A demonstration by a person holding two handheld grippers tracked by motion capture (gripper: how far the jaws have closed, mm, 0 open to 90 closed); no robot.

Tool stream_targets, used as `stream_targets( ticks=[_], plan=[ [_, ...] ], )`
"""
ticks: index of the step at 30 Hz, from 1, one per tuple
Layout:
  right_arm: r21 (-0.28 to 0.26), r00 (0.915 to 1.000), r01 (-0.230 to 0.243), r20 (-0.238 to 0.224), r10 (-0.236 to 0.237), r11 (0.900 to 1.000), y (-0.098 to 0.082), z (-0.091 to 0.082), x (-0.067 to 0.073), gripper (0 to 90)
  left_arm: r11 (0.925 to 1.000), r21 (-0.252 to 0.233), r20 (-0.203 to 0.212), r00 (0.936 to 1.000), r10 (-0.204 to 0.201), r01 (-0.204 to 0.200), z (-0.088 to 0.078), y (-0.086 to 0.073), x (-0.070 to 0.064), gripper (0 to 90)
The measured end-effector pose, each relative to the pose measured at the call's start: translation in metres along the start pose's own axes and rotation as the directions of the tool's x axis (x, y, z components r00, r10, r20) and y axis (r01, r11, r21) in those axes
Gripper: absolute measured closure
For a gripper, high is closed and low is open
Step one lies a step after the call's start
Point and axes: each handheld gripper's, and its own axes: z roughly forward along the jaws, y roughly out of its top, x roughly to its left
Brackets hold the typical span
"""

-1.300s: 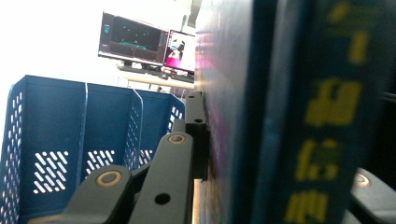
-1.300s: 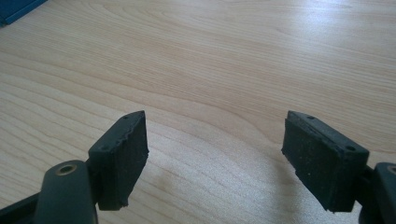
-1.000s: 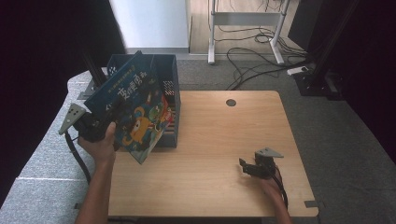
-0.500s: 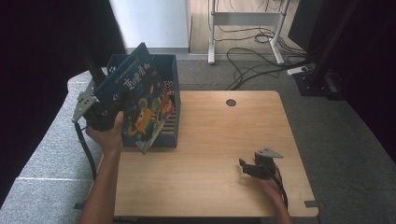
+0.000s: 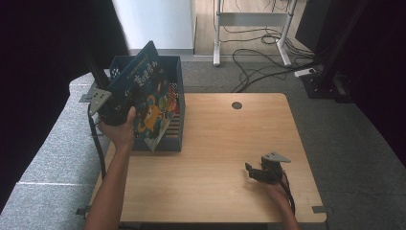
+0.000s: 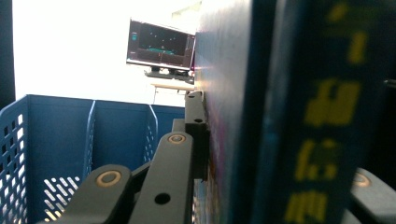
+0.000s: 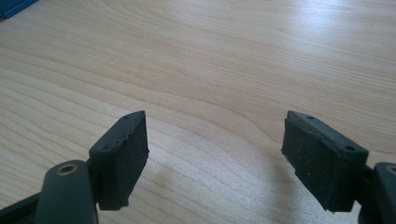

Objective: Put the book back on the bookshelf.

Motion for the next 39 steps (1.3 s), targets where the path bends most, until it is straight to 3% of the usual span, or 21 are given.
stream_targets(
  ticks=[9,18,26,39],
  plan=[
    [-0.001,1.0,-0.007,0.002,0.007,1.0,0.0,0.0,-0.001,21.9,0.9994,0.024,-0.026,0.9993,0.027,-0.026,0.019,-0.003,-0.003,83.0],
    [0.001,0.9999,-0.004,0.01,0.004,1.0,0.0,0.0,0.0,22.6,0.9986,0.051,-0.039,0.9992,-0.005,0.008,0.033,-0.007,0.001,82.9],
    [0.002,0.9999,-0.008,0.008,0.008,1.0,0.0,-0.001,-0.001,22.3,0.9977,0.066,-0.049,0.9986,0.017,-0.014,0.042,-0.01,0.0,82.9],
    [-0.001,0.9999,-0.013,0.01,0.013,1.0,-0.001,-0.001,-0.002,22.3,0.9986,0.046,-0.054,0.9982,0.027,-0.025,0.053,-0.014,-0.006,82.9]
  ],
)
